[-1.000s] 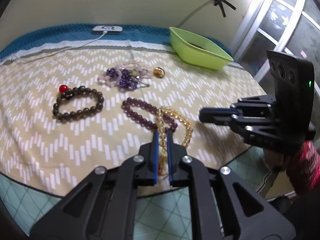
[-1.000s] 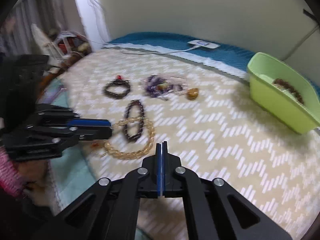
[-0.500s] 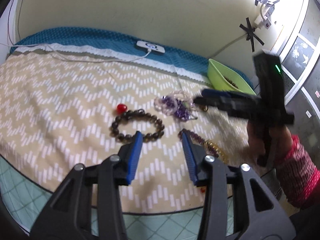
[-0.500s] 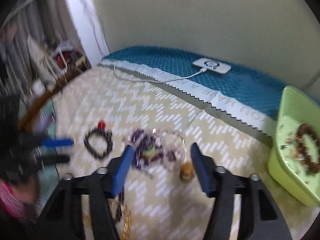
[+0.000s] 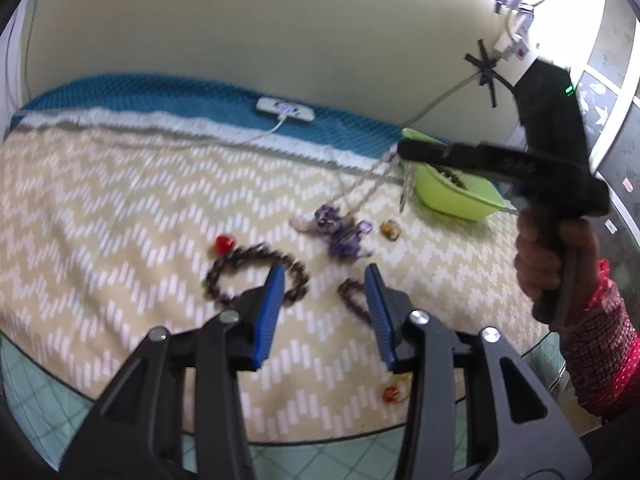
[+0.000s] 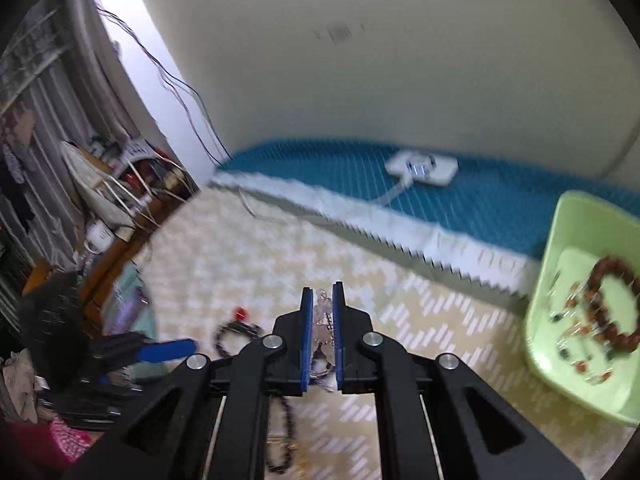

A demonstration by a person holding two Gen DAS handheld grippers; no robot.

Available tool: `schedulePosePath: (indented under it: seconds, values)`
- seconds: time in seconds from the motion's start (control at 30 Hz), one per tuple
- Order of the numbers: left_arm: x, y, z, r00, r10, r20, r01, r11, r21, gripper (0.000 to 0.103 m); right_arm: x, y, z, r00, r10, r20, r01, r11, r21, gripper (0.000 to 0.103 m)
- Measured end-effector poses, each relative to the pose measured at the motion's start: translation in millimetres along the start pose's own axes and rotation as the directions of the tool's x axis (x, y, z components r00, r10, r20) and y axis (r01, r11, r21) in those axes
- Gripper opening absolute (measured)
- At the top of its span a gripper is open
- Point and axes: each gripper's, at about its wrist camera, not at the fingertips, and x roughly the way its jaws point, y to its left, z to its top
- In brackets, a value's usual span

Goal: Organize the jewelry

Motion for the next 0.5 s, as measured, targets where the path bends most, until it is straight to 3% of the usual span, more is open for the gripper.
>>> schedulePosePath:
  seconds: [0.03,0.1,0.37,0.43,0.5]
  values:
    - [-1,-6,4,1.000,-0.005,0.010,0.004,1.000,0.019,0.043,-10,7,4,1.000,0.007,0.023,-0.007,1.000,-0.011,0.000]
    - [-4,-19,14,0.999,-0.013,0.038,0.011,0.998,0.055,0.059,-27,17,12,0.998,0.013,0.060,-0.011,0.999,-0.032,0.000]
    - [11,-80,61,0.993,-0.073,0.095,0.051,0.975,0.219,0.065,-91,36,29,0.983,0.019,0.185,-0.006,0.998,-0.069,0.000]
    - [24,-97,71,0.993,-0.096,0.072,0.075,0.964,0.253,0.052,-108,34,30,0.977,0.001,0.215,0.015,0.998,-0.069,0.000]
    - [38,-113,81,0.993,-0.116,0.026,0.103,0.953,0.284,0.005,-122,25,32,0.971,-0.024,0.238,0.039,0.997,-0.059,0.000]
